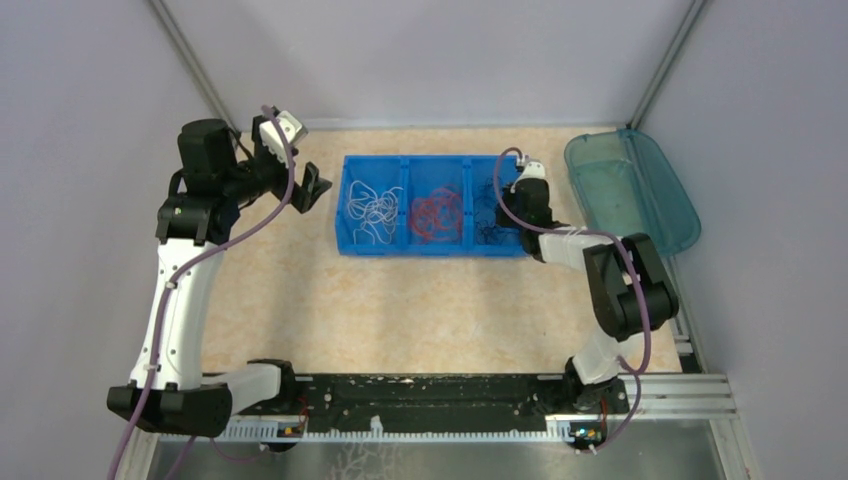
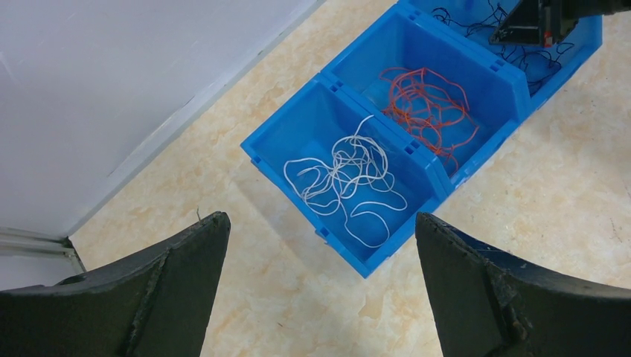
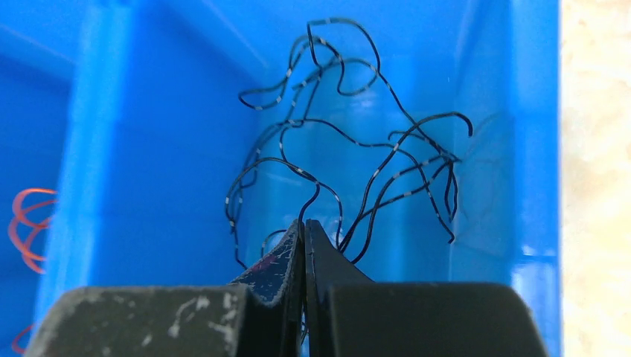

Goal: Untangle the cables
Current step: Place the cable in the bin, then reset both arms

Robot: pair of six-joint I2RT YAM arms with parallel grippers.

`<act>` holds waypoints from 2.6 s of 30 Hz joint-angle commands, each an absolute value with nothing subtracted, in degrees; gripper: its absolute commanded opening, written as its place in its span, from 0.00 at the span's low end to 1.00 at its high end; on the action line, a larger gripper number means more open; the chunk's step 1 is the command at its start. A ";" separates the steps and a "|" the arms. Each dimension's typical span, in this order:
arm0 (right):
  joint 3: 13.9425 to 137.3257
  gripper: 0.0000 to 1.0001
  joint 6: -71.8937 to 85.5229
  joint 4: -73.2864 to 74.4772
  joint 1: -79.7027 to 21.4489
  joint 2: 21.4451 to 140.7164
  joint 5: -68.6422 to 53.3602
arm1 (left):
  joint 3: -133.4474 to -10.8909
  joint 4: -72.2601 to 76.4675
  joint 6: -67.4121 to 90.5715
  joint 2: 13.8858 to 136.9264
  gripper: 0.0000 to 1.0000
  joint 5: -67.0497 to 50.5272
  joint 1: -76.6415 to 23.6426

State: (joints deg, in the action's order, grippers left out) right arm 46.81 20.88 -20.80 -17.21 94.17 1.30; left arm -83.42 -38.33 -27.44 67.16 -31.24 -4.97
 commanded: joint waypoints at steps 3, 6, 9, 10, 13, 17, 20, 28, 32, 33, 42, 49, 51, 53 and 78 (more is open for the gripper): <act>50.46 0.00 20.21 -21.46 -19.51 99.32 7.92 | -83.56 -36.58 -26.16 66.73 1.00 -30.85 -4.57; 52.01 0.05 18.03 -19.54 -20.26 100.56 9.35 | -83.50 -36.73 -25.00 67.17 1.00 -30.39 -4.49; 52.33 0.20 16.97 -18.38 -20.35 98.69 11.35 | -83.16 -36.90 -24.40 67.81 1.00 -30.19 -4.06; 52.32 0.25 16.45 -17.96 -20.35 97.41 12.00 | -82.96 -36.67 -24.17 67.80 1.00 -30.30 -3.78; 52.29 0.38 14.95 -17.35 -20.39 91.72 12.76 | -82.86 -35.89 -23.31 67.72 1.00 -30.85 -2.86; 55.50 0.48 13.18 -12.00 -20.39 86.40 11.69 | -82.61 -35.32 -22.87 67.01 1.00 -31.78 -2.27; 58.20 0.51 11.95 -6.80 -20.41 83.20 11.13 | -81.89 -34.62 -22.68 66.36 1.00 -32.14 -2.04; 56.58 0.74 10.13 -0.65 -19.95 72.71 14.82 | -79.87 -30.93 -19.71 65.71 1.00 -33.22 -0.76; 48.63 0.99 12.64 -5.06 -18.36 66.01 19.49 | -73.74 -24.95 -18.28 66.19 1.00 -32.24 1.62; 45.55 0.99 12.81 -7.91 -17.64 64.37 20.62 | -71.10 -22.81 -17.50 66.34 1.00 -32.28 2.66; 14.99 0.99 8.08 -37.91 -12.68 57.47 35.71 | -38.44 14.02 -6.91 64.97 1.00 -29.21 7.31; 9.69 0.99 11.48 -49.25 -9.84 65.59 40.26 | -19.18 49.31 -1.32 73.73 1.00 -26.66 7.25; 9.75 0.99 11.27 -52.64 -9.04 67.67 40.37 | -16.46 57.50 -1.97 78.09 1.00 -26.85 7.14; 10.77 0.99 8.98 -55.15 -8.16 70.22 39.92 | -14.80 64.18 -1.95 83.17 1.00 -26.73 7.13; 10.11 0.99 1.67 -70.60 -3.71 82.95 16.53 | -14.76 69.54 -5.33 90.24 1.00 -9.99 -0.30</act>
